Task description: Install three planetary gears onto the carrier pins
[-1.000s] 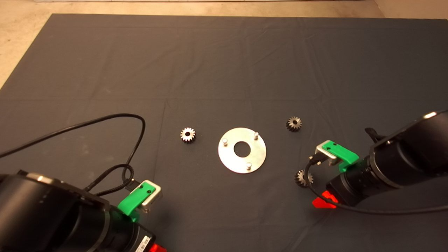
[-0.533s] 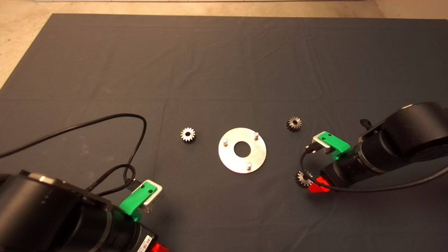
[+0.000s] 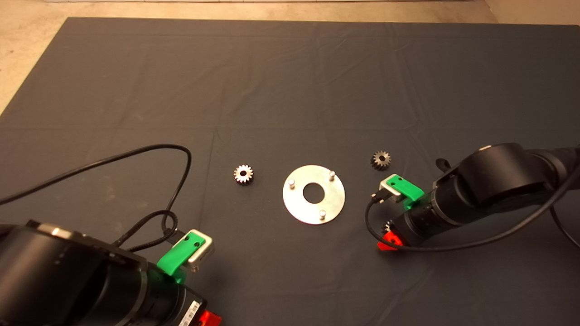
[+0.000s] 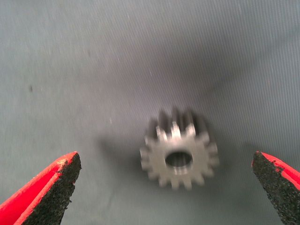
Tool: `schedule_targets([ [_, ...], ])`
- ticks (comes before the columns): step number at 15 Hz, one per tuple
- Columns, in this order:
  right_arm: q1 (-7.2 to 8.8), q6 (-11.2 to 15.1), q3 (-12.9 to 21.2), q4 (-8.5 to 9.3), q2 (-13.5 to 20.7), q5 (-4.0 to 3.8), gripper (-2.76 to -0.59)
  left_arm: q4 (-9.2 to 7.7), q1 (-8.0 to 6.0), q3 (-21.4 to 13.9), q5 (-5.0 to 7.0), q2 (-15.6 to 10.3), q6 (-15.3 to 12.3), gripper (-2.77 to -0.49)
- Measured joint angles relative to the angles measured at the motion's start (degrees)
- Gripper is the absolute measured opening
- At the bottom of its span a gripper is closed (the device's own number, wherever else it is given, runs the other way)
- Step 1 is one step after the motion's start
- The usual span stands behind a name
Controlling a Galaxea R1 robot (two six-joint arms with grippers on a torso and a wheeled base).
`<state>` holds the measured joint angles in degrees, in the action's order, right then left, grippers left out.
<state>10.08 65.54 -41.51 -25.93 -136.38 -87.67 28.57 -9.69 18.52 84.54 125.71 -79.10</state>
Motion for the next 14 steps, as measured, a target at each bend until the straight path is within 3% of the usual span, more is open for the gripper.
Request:
schedule_targets([
  [6, -1.22, -3.61, -3.7, -0.63, -1.44, -0.04, -0.82, 0.0, 0.0, 0.0, -0.04, -0.13, 0.0, -0.9],
  [14, -2.01, -4.9, -4.09, -0.85, -1.44, -0.06, -1.11, 0.02, 0.0, 0.0, -0.09, -0.13, 0.0, -0.9],
])
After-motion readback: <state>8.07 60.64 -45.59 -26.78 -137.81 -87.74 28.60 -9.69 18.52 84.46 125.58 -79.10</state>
